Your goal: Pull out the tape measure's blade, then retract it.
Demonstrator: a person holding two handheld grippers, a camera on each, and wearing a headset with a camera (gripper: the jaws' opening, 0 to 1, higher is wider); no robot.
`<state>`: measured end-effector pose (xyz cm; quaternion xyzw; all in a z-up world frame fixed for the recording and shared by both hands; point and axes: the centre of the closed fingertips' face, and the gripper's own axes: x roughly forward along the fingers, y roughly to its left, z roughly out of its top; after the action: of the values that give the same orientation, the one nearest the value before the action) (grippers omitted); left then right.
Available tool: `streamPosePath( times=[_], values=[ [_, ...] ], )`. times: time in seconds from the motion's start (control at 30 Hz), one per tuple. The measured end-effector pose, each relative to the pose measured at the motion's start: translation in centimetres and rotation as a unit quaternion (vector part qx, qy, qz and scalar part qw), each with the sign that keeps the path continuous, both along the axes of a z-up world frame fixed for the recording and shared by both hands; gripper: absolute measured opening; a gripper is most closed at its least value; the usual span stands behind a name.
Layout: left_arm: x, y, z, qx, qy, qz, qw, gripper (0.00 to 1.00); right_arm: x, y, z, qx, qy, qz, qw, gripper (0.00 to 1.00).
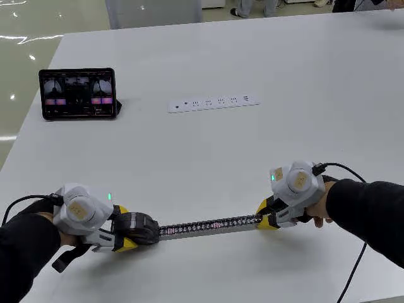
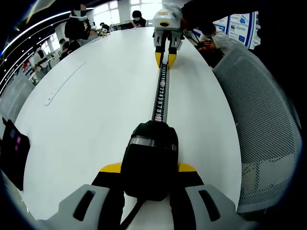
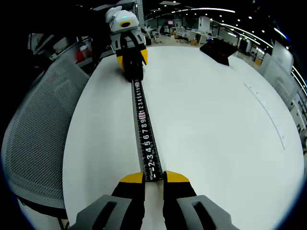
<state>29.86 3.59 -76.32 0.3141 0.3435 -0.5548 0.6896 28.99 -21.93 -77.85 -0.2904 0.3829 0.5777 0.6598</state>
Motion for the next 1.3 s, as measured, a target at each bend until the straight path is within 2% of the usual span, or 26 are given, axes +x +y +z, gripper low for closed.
streamPosePath(
  times=[1.3],
  values=[
    [-0.1,-0.2,0.1,-0.003,-0.002,-0.002,1.0,0.32,0.0,-1.3,0.0,0.0,0.009,-0.018,0.9998,0.1]
  ],
)
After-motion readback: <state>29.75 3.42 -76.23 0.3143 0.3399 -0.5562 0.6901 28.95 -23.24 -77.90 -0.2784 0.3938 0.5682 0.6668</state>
